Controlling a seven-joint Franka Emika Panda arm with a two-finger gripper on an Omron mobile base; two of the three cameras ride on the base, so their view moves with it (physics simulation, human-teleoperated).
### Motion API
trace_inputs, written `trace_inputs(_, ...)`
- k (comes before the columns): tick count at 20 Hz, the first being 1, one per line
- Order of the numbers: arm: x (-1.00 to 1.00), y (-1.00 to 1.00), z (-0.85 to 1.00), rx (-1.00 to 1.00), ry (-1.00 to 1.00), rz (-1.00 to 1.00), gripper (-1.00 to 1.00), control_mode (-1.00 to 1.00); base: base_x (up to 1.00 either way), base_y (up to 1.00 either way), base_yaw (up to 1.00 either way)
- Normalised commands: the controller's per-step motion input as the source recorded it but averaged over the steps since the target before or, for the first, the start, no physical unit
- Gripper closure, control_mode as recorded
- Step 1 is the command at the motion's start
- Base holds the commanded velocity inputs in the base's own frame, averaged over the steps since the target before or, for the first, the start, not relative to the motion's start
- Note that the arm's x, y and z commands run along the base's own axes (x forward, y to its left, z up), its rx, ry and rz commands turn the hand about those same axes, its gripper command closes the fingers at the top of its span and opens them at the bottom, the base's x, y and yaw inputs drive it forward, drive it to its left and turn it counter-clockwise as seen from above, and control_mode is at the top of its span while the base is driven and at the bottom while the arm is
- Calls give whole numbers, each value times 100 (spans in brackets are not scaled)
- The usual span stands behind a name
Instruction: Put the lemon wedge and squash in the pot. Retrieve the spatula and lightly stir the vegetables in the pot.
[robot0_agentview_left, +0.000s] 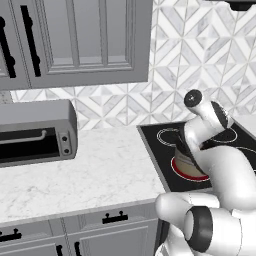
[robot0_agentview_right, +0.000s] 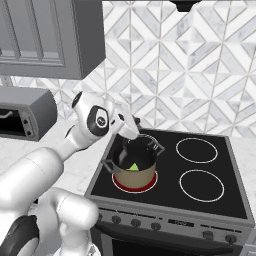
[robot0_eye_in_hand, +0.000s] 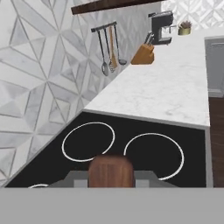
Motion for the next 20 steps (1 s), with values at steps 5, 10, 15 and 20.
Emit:
trace_inputs(5,37,-2,-15,0,2,-3,100,-100,0,0,0)
trace_inputs(10,17,-10,-57,0,4,-1,100,-100,0,0,0)
trace_inputs(15,1,-18,-67,0,2,0,100,-100,0,0,0)
trace_inputs(20,9,-16,-62,-2,0,0,100,-100,0,0,0)
